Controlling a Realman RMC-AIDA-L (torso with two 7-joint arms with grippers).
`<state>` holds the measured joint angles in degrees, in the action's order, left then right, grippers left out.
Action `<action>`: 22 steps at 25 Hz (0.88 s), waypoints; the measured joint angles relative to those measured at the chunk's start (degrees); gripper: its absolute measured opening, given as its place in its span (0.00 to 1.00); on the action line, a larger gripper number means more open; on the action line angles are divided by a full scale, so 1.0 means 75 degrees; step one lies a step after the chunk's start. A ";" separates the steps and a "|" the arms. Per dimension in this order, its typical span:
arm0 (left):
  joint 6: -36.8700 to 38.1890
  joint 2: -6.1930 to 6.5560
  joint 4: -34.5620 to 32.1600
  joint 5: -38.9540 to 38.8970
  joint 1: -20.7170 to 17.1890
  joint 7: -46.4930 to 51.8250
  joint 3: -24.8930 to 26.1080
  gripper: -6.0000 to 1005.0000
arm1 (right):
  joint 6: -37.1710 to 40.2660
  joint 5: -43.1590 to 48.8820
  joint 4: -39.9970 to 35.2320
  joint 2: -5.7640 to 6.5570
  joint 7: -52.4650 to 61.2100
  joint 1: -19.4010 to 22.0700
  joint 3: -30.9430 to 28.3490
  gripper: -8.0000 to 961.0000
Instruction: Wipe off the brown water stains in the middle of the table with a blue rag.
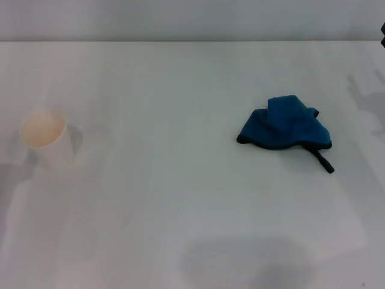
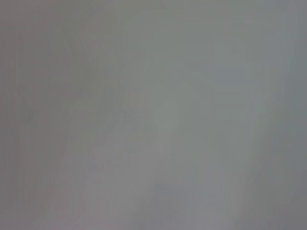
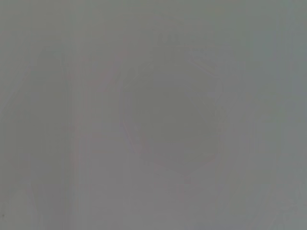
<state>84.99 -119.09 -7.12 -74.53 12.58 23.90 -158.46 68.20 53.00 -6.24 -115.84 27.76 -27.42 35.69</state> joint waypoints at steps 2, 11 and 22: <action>0.0000 0.0000 0.0000 -0.0001 -0.0001 0.0000 0.0000 0.87 | 0.0000 0.0000 -0.0005 0.0000 0.0002 0.0000 0.0000 0.76; -0.0001 0.0000 0.0000 -0.0007 0.0005 0.0000 0.0000 0.87 | 0.0000 0.0000 -0.0024 0.0000 -0.0007 0.0000 0.0000 0.76; -0.0277 -0.0023 -0.0067 -0.0246 0.0029 0.0001 0.0000 0.87 | 0.0034 0.0000 -0.0012 0.0000 -0.0013 0.0006 0.0000 0.76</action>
<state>82.92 -119.26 -7.62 -76.37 12.80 23.91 -158.46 68.46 53.00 -6.33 -115.84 27.66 -27.38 35.68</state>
